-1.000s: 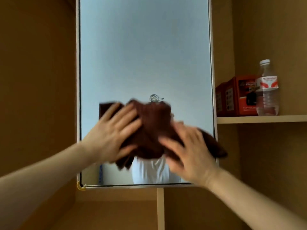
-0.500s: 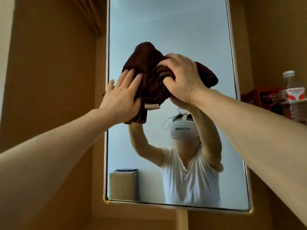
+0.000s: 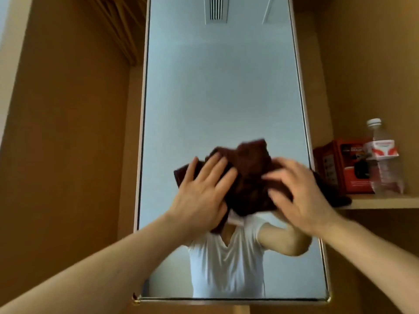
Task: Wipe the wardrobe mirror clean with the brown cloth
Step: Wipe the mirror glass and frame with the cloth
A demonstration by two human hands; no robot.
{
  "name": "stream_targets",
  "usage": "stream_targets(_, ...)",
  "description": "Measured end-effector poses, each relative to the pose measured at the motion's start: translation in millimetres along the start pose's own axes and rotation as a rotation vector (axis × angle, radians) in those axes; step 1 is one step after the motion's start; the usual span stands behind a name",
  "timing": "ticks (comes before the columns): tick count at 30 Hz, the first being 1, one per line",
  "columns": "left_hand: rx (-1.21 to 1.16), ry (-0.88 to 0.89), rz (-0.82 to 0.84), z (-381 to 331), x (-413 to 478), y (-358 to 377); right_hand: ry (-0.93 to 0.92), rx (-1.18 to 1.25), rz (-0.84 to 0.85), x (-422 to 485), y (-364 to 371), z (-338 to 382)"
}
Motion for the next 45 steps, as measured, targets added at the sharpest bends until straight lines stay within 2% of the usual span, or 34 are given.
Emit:
stream_targets(3, 0.04, -0.133, -0.052, 22, 67, -27, 0.13, -0.223, -0.087, 75, -37, -16)
stream_targets(6, 0.009, -0.175, -0.03, 30, 115, -45, 0.081, -0.492, -0.086, 117, -54, -15)
stream_targets(9, -0.09, -0.236, -0.027, 24, 115, -38, 0.082, -0.44, -0.056, 107, -43, -9)
stream_targets(13, -0.186, -0.21, -0.147, 16, 91, -15, 0.023, -0.39, 0.04, 50, -8, -13)
stream_targets(17, -0.091, -0.186, -0.219, 11, 85, -3, 0.075, -0.34, -0.057, 47, 7, -14)
stream_targets(23, -0.06, -0.207, -0.269, 33, 119, -14, 0.066, -0.462, -0.122, 90, -9, -25)
stream_targets(29, -0.067, -0.196, -0.357, 33, 119, -14, 0.009, -0.467, -0.288, 91, -5, -25)
stream_targets(34, -0.052, -0.133, -0.419, 31, 109, -15, -0.089, -0.461, -0.3, 82, -8, -29)
stream_targets(41, -0.067, -0.09, -0.384, 40, 122, -23, -0.112, -0.385, -0.171, 108, -22, -37)
stream_targets(45, -0.043, -0.119, -0.315, 81, 186, -58, -0.031, -0.348, -0.156, 187, -46, -45)
Point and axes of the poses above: each hand's wrist, its own x-axis towards the middle knuckle, its own y-axis out of the palm, z = x × y, the point moved 4 cm from there along x, towards the middle knuckle, and after that the axes turned 1 degree about -y, right-handed, at the moved point
